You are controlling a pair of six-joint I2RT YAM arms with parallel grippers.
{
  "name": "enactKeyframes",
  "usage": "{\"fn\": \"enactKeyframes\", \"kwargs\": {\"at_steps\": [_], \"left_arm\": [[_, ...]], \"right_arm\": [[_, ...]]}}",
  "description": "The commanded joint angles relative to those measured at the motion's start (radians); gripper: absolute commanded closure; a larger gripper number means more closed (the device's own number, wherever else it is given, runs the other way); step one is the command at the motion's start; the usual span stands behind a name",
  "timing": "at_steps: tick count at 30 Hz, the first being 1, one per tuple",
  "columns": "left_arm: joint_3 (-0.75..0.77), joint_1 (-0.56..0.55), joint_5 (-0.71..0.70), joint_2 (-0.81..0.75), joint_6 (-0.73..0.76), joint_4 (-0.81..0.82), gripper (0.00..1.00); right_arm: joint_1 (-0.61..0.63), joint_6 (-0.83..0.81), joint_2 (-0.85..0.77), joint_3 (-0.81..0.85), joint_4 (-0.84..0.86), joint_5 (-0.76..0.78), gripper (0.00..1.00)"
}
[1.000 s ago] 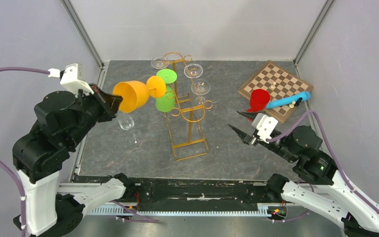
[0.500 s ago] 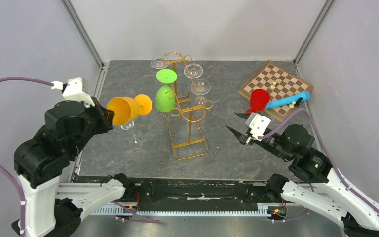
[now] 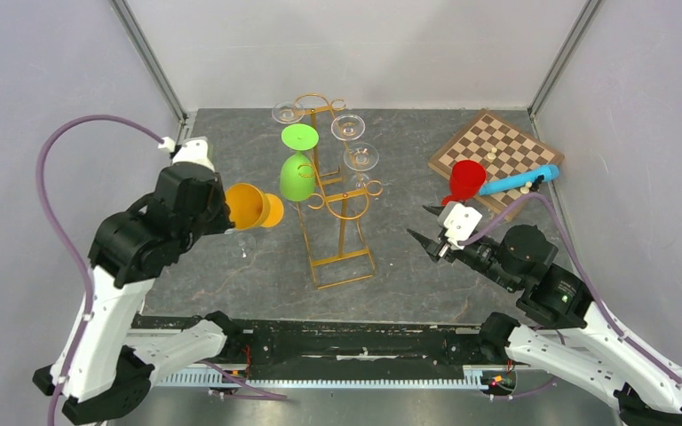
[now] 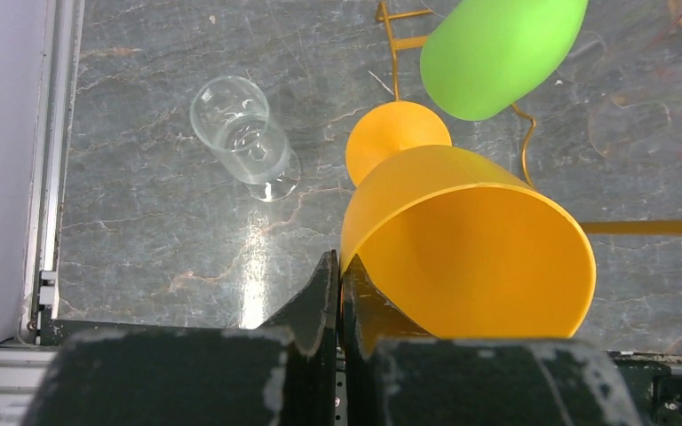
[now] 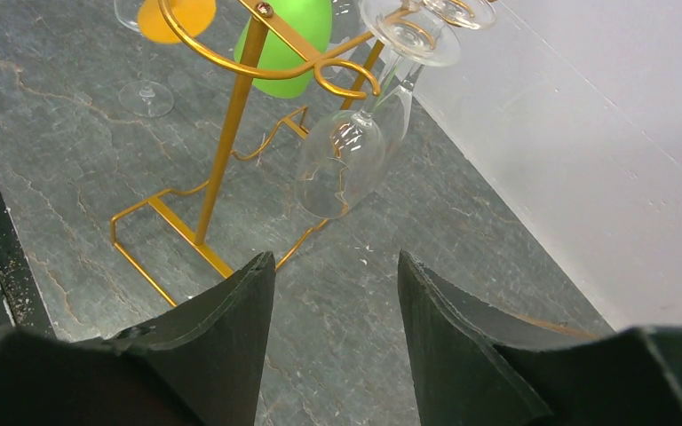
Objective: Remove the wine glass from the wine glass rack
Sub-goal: Place the wine glass at the center of the board.
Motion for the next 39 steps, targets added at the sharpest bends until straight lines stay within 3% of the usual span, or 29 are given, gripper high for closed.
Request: {"fn": "enactKeyframes", "kwargs": {"at_steps": [1, 9, 13, 27, 39], "left_arm": [[-0.007, -0.002, -0.037, 0.047, 0.045, 0.100, 0.98], [0.053, 0.014, -0.068, 0.173, 0.101, 0.141, 0.98], [0.072, 0.082, -0.076, 0.212, 0.146, 0.161, 0.98], [0.046, 0.445, 0.218, 0.340, 0.253, 0.284, 0.98], [0.011, 0.563, 0.326, 0.484, 0.230, 0.375, 0.98]], "right_arm": [[0.000, 0.028, -0.021, -0.003, 0.003, 0.017, 0.44], [0.000, 0.061, -0.020, -0.003, -0.028, 0.021, 0.44], [0.000, 0.073, -0.027, -0.006, -0.038, 0.021, 0.44], [-0.001, 0.088, -0.047, -0.037, -0.034, 0.006, 0.44], [0.001, 0.085, -0.045, -0.063, -0.029, -0.011, 0.44]]}}
